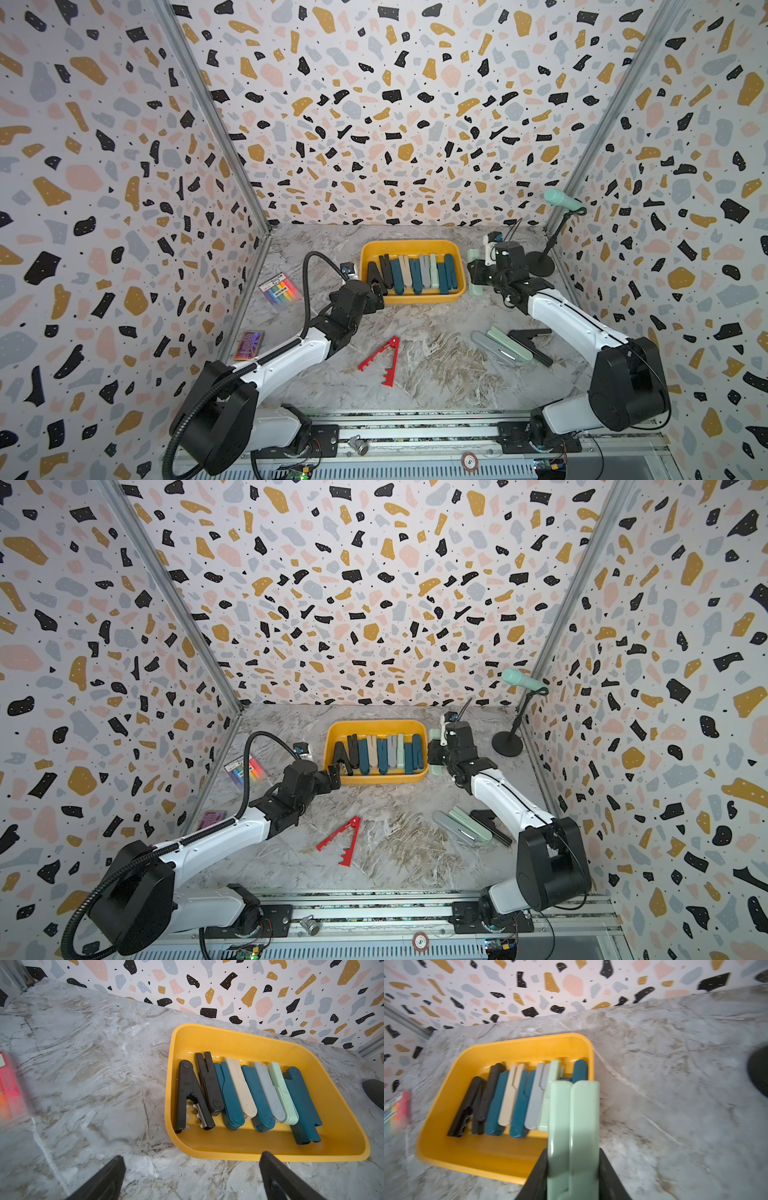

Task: Put the pruning pliers into the storage box
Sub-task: Pick up the pruning pliers from the center of the board.

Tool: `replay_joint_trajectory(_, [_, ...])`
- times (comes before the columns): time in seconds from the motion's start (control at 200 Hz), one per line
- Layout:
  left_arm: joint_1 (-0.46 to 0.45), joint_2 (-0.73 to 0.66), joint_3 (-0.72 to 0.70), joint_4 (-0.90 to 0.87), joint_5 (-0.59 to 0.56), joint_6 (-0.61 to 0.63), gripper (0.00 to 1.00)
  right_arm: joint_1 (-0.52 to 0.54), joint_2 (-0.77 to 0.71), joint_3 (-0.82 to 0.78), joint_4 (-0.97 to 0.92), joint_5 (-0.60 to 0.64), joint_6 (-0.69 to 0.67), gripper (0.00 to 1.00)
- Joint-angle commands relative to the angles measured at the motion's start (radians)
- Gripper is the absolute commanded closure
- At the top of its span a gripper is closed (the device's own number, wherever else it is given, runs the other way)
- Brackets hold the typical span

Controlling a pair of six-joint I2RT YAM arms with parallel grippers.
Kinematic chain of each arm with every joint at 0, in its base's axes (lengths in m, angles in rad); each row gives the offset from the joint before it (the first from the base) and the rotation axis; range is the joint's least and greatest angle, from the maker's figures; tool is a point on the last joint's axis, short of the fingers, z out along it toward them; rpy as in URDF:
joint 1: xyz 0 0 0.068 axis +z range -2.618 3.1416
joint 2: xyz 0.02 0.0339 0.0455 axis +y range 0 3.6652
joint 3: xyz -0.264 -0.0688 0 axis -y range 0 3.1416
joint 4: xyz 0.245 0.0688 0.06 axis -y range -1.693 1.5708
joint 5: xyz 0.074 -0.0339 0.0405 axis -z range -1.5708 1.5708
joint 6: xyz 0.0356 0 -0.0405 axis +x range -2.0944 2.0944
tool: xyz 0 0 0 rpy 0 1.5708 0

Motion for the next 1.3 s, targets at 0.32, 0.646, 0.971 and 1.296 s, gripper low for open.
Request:
replay_joint_trajectory(0.32, [0.009,-0.048,-0.047,0.043,0.000,-0.016,0.01,0.109,0.342,0.286,0.028,0.113,0.136,0.78])
replay_joint_trajectory(0.646, [0.021,-0.052,-0.056,0.047,0.004,-0.016,0.01,0.103,0.448,0.368,-0.036,0.209,0.093,0.77])
replay_joint_trajectory(0.971, [0.031,-0.052,-0.055,0.046,0.007,-0.015,0.01,0.081,0.521,0.423,-0.075,0.227,0.054,0.76])
replay_joint_trajectory(1.296, [0.035,-0.044,-0.050,0.046,0.017,-0.016,0.01,0.075,0.570,0.475,-0.122,0.235,0.024,0.75])
